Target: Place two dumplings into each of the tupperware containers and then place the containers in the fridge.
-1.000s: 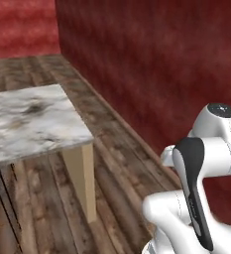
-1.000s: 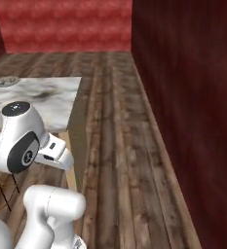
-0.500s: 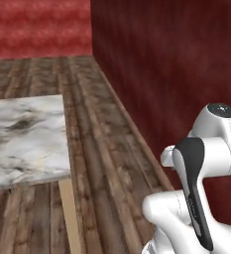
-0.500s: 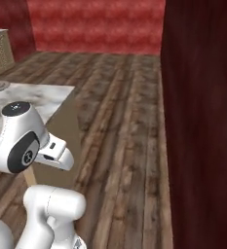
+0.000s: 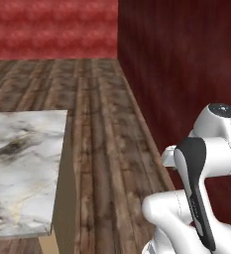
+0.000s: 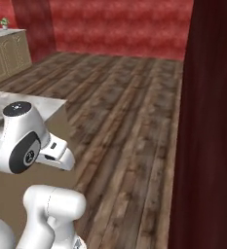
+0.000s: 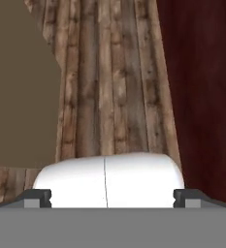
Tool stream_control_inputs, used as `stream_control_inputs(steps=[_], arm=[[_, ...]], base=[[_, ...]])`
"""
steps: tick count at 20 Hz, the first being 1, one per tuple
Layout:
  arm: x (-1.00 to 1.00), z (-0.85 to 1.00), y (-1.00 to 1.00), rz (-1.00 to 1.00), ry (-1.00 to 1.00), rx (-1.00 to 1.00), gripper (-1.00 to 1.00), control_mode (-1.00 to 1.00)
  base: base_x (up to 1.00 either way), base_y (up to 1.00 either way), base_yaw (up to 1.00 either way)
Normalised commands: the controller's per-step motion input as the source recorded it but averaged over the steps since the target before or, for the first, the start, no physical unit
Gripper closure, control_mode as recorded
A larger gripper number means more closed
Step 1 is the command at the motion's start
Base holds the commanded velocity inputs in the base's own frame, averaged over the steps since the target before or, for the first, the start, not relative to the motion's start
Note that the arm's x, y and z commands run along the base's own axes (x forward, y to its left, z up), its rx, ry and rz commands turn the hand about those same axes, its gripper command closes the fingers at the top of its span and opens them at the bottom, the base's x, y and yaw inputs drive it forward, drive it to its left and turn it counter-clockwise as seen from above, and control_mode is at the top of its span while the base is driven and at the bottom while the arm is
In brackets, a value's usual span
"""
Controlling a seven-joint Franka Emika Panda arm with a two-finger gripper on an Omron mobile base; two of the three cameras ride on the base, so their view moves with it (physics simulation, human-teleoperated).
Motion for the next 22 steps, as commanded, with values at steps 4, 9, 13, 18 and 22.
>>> stream_control_inputs(steps=[4, 9, 13, 18, 22], arm=[[0.00, 0.00, 0.00, 0.00, 0.00, 0.00, -1.00, 1.00], [0.00, 0.00, 0.00, 0.00, 0.00, 0.00, -1.00, 1.00], [0.00, 0.00, 0.00, 0.00, 0.00, 0.00, -1.00, 1.00], [0.00, 0.00, 0.00, 0.00, 0.00, 0.00, -1.00, 1.00], [0.00, 0.00, 0.00, 0.00, 0.00, 0.00, -1.00, 1.00]], base=[[1.00, -0.50, 0.27], [1.00, -0.73, 0.12], [1.00, -0.61, 0.02], [1.00, -0.43, 0.14], [1.00, -0.47, 0.18]])
